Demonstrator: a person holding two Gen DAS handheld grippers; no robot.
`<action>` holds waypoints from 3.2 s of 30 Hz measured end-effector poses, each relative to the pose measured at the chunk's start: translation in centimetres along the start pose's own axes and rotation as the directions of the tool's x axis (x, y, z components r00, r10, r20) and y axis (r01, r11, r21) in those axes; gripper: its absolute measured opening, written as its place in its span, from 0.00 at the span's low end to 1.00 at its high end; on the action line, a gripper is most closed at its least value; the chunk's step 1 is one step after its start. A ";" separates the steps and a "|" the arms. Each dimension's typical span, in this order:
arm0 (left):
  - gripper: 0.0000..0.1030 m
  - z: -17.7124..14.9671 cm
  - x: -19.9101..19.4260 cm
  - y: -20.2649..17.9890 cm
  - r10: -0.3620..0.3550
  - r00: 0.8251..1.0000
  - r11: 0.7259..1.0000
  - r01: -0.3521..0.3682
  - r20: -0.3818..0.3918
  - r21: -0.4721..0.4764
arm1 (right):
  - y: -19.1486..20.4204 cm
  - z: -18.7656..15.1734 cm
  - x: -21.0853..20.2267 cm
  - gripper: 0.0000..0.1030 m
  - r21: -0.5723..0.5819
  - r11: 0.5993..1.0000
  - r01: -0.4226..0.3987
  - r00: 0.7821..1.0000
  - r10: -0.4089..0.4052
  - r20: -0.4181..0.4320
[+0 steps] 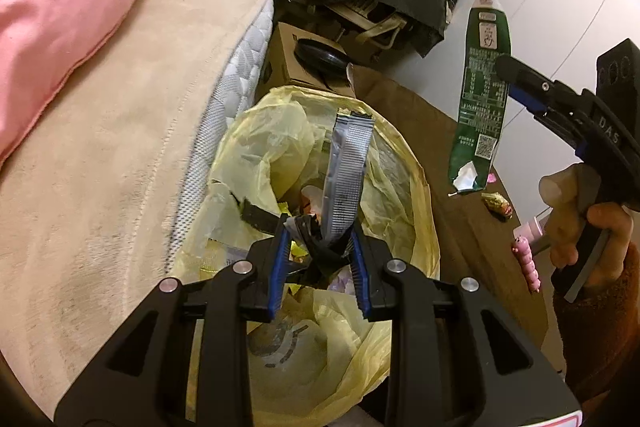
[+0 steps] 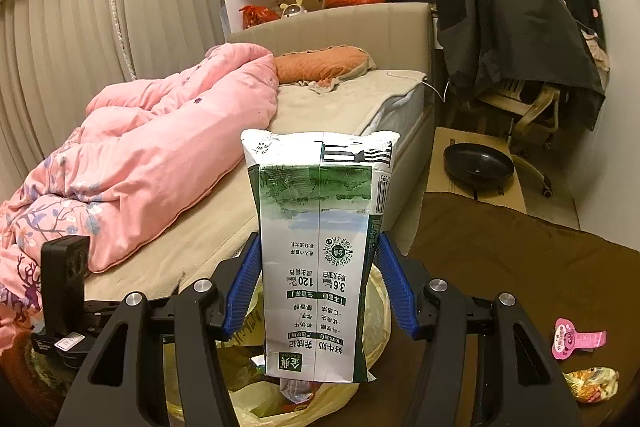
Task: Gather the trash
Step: 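Open both tools over the yellow bag to drop the wrapper and carton, then move both open tools back over the table toward the gold snack bag, then grasp the gold snack bag with the left tool while the right tool grasps the pink candy stick wrapper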
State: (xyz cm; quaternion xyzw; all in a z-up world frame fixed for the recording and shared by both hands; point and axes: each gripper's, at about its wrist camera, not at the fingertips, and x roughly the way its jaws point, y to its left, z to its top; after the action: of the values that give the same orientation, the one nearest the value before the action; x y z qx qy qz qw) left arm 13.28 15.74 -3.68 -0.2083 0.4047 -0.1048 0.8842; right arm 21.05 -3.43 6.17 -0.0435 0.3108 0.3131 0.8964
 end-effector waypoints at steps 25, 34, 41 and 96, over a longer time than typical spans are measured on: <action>0.53 1.0 -5.3 1.9 0.147 0.982 0.989 -0.148 0.117 0.005 | 0.5 -4.4 5.7 0.54 0.233 0.968 -0.098 0.990 0.118 -0.071; 0.53 1.5 -6.2 1.3 0.159 0.976 0.987 -0.160 0.151 -0.006 | -0.5 -6.1 4.1 0.64 0.240 0.970 -0.032 0.993 0.057 -0.101; 0.53 1.1 -4.0 -2.4 0.125 0.985 0.989 -0.133 0.118 0.065 | -4.0 -7.7 -0.8 0.64 0.230 0.970 0.077 0.995 -0.060 -0.080; 0.42 -1.2 27.8 -35.5 -0.091 0.919 0.613 0.356 -0.384 0.706 | -23.1 -21.6 -21.0 0.65 0.344 0.749 0.566 0.821 -0.550 -0.151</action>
State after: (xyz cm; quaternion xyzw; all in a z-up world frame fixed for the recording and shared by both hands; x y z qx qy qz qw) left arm 29.87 -26.03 -6.97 0.1538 0.4259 -0.4076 0.7930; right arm 10.37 -39.06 -1.62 0.0311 0.3552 -0.0348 0.9336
